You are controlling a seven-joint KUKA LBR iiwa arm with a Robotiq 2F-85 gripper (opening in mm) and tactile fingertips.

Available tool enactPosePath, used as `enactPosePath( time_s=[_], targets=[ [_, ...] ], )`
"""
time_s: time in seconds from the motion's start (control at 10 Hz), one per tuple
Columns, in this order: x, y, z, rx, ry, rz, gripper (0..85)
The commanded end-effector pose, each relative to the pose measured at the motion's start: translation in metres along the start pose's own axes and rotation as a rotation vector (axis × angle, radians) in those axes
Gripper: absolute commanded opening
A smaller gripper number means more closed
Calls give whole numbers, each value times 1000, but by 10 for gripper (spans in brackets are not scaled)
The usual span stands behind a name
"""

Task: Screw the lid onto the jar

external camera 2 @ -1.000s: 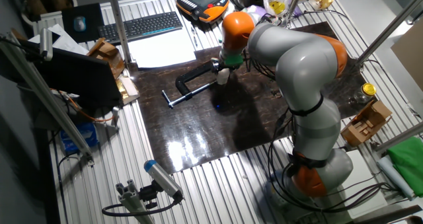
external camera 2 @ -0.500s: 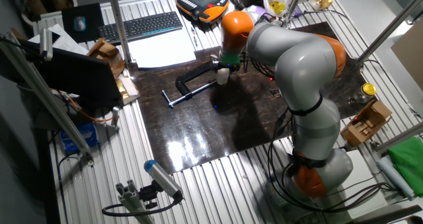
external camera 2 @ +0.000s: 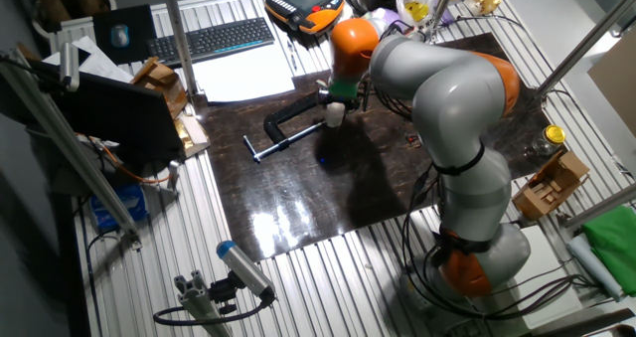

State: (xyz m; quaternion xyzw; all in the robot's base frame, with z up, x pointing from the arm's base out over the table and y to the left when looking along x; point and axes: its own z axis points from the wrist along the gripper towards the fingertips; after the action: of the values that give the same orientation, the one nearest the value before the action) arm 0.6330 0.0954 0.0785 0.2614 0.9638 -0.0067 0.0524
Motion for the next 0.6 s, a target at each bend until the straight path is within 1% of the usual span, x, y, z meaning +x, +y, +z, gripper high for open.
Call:
enactPosePath(
  time_s=[0.0, 0.2, 0.5],
  targets=[
    [0, 0, 0, 9, -4, 99, 687],
    [0, 0, 0, 13, -7, 183, 687],
    [0, 0, 1, 19, 3, 317, 683]
  ],
)
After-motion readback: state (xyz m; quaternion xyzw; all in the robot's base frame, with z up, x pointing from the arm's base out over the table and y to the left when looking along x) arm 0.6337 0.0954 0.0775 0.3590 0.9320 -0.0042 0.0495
